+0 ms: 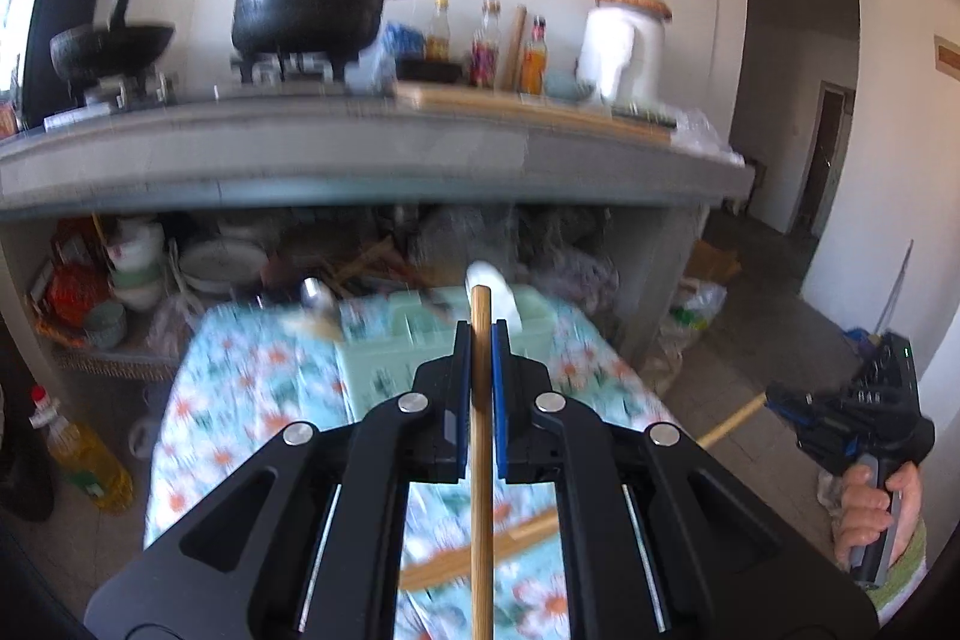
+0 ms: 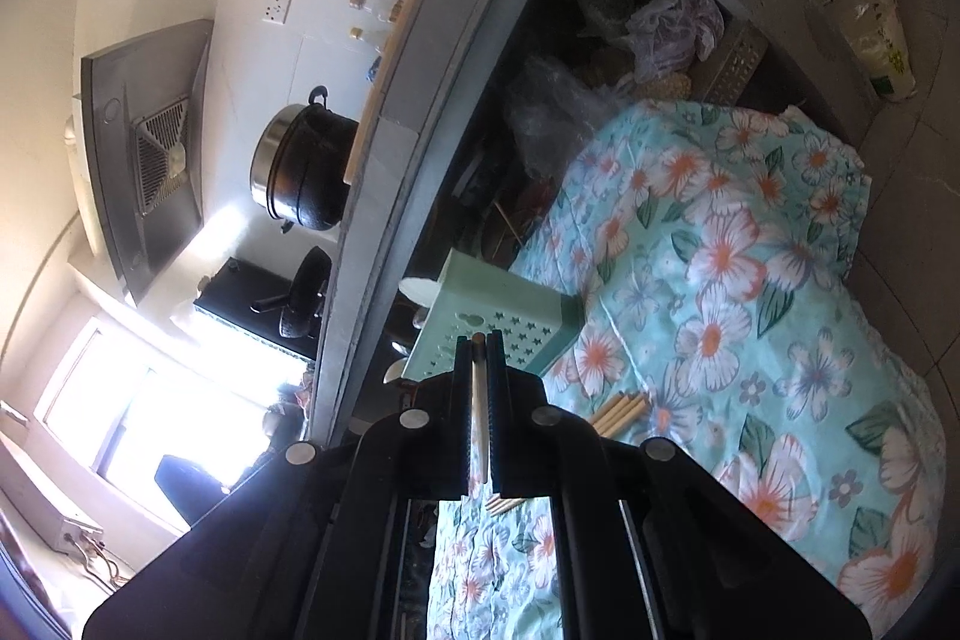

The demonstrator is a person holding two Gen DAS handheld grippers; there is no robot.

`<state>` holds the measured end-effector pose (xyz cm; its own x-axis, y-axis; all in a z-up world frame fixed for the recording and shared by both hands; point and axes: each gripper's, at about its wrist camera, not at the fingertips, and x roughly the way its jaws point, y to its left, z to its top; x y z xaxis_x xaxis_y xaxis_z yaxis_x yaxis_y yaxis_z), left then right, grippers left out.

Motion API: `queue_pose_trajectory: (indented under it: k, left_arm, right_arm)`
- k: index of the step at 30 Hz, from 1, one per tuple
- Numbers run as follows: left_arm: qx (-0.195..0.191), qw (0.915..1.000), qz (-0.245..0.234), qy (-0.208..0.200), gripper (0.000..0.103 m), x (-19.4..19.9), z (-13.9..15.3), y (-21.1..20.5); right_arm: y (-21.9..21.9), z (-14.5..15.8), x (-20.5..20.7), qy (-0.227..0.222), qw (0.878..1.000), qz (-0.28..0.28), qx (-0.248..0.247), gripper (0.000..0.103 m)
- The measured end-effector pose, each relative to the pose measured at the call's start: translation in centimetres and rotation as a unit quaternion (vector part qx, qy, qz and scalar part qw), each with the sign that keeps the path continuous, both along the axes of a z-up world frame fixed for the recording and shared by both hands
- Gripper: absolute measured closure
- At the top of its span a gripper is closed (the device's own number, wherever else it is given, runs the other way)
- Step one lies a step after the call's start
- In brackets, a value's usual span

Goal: Organize utensils
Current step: 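Lift both held chopsticks and turn the left gripper toward the stove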

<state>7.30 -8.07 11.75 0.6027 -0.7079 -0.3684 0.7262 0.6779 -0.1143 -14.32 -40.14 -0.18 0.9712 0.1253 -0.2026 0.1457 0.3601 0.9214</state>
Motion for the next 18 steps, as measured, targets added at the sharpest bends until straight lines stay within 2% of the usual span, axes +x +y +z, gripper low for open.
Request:
queue_pose_trajectory:
  k: [5,9,13,16,18]
  left_arm:
    - [-0.043,0.9978,0.026,-0.043,0.098,2.4,4.2,-0.3]
    - [-0.108,0.9917,0.049,-0.049,0.098,5.9,7.2,-1.1]
    - [-0.187,0.9776,0.084,-0.046,0.098,9.9,8.8,-2.2]
    - [-0.229,0.9665,0.113,-0.029,0.098,12.8,8.7,-3.0]
    - [-0.245,0.9620,0.119,-0.012,0.098,14.4,8.1,-3.4]
  right_arm:
    - [-1.3,0.5,-0.4,-0.004,1.000,-0.013,-0.006,0.098]
    - [-1.9,0.5,-0.3,-0.004,1.000,-0.019,-0.005,0.098]
    - [-2.2,0.4,-0.1,-0.004,1.000,-0.022,-0.004,0.098]
    - [-2.5,0.2,0.0,0.001,1.000,-0.025,-0.001,0.098]
    - [-2.8,0.1,0.0,0.003,1.000,-0.028,0.001,0.098]
